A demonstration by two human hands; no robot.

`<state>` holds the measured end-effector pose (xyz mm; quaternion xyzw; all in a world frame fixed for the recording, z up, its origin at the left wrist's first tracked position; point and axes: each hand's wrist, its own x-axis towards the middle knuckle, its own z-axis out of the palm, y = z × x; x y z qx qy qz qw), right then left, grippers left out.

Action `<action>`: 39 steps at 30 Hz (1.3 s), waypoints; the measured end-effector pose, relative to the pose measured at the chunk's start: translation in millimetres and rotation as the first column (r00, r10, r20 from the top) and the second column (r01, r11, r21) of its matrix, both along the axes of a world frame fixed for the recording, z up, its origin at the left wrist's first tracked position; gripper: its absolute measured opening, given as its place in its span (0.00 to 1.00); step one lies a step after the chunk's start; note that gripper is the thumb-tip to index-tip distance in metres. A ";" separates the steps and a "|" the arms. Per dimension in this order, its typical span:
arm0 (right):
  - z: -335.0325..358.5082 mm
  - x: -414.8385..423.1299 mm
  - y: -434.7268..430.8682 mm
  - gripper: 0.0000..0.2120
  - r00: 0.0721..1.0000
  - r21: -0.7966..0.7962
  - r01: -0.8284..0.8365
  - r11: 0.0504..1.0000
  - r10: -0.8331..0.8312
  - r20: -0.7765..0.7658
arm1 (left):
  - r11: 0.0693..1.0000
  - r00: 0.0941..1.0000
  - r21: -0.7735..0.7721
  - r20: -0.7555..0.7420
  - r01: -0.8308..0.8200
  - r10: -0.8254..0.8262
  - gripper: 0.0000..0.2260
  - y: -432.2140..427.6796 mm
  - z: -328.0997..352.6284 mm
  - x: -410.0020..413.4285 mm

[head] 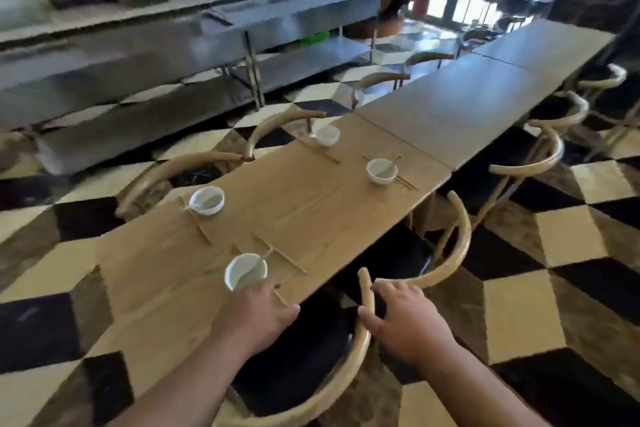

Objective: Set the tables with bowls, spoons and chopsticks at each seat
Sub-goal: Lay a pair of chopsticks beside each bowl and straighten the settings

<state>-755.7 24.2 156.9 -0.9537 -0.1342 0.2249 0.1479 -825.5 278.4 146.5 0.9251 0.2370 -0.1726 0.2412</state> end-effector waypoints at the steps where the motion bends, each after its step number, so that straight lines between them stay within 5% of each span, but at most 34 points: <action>1: -0.3 7.9 17.3 0.33 0.999 0.006 -0.050 0.999 0.050 0.002 | 0.998 0.998 0.000 0.005 -0.059 0.059 0.28 11.8 2.8 -4.5; 12: -33.0 80.5 188.7 0.29 0.933 -0.063 -0.349 0.935 0.340 -0.119 | 0.903 0.910 -0.118 -0.015 -0.414 0.415 0.33 134.2 -62.2 -9.2; 19: -108.9 141.8 240.4 0.29 0.952 0.014 -0.199 0.980 0.196 -0.235 | 0.785 0.820 -0.243 -0.119 -0.571 0.560 0.32 143.2 -140.9 26.7; 26: -196.9 171.7 279.2 0.20 0.888 0.208 -0.079 0.975 0.164 -0.430 | 0.518 0.611 -0.371 -0.198 -0.771 0.767 0.37 129.7 -197.6 60.0; 30: -215.4 171.6 287.4 0.05 0.833 0.294 0.118 0.948 0.066 -0.549 | 0.263 0.445 -0.558 -0.219 -0.787 0.869 0.25 118.9 -220.3 65.4; 34: -219.2 167.2 290.0 0.05 0.769 0.297 0.264 0.918 -0.014 -0.639 | 0.051 0.311 -0.677 -0.268 -0.734 0.912 0.15 114.4 -221.1 71.4; 39: -224.1 159.8 295.3 0.08 0.728 0.290 0.292 0.911 -0.015 -0.686 | -0.016 0.242 -0.697 -0.271 -0.717 0.932 0.14 122.6 -216.4 65.1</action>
